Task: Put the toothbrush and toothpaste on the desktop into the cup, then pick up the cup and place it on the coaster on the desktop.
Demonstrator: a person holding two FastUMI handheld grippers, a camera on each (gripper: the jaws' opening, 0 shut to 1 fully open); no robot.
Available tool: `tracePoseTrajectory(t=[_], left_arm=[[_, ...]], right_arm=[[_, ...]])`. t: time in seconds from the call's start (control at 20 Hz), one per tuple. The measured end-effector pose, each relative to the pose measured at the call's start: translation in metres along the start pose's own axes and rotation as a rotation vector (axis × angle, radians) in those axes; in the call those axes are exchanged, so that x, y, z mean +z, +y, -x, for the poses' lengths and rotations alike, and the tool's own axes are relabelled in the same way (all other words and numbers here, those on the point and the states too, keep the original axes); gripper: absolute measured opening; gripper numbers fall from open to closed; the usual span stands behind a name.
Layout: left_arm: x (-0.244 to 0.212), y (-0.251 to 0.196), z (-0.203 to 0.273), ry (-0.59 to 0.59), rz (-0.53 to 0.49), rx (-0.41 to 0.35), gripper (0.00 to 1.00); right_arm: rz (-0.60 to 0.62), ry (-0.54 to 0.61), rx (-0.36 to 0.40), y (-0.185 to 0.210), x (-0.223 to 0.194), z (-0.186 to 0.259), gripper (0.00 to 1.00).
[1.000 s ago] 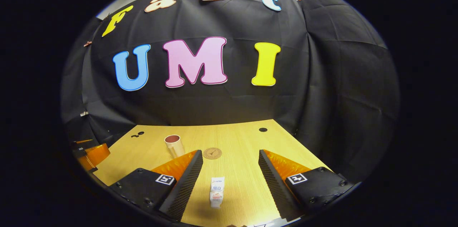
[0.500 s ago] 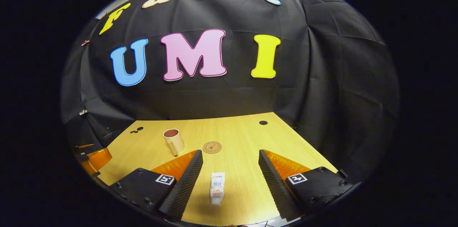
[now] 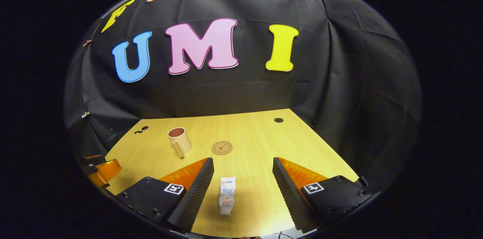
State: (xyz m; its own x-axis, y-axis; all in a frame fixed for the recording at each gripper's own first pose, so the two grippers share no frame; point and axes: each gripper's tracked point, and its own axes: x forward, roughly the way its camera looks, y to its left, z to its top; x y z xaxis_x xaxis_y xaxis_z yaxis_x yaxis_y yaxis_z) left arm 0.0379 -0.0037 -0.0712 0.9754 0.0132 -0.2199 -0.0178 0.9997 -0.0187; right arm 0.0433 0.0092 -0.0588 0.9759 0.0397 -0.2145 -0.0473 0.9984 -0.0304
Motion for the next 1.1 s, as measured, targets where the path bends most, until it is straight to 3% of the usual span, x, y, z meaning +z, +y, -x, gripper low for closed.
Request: tracePoseTrajectory(t=[0.5, 1.1], left_arm=[[-0.025, -0.007, -0.023, 0.094, -0.011, 0.034, 0.98], [-0.054, 0.015, -0.015, 0.19, 0.014, 0.164, 0.97]], right_arm=[[0.044, 0.156, 0.078, 0.021, -0.041, -0.05, 0.97], [0.112, 0.489, 0.137, 0.042, -0.154, -0.104, 0.98]])
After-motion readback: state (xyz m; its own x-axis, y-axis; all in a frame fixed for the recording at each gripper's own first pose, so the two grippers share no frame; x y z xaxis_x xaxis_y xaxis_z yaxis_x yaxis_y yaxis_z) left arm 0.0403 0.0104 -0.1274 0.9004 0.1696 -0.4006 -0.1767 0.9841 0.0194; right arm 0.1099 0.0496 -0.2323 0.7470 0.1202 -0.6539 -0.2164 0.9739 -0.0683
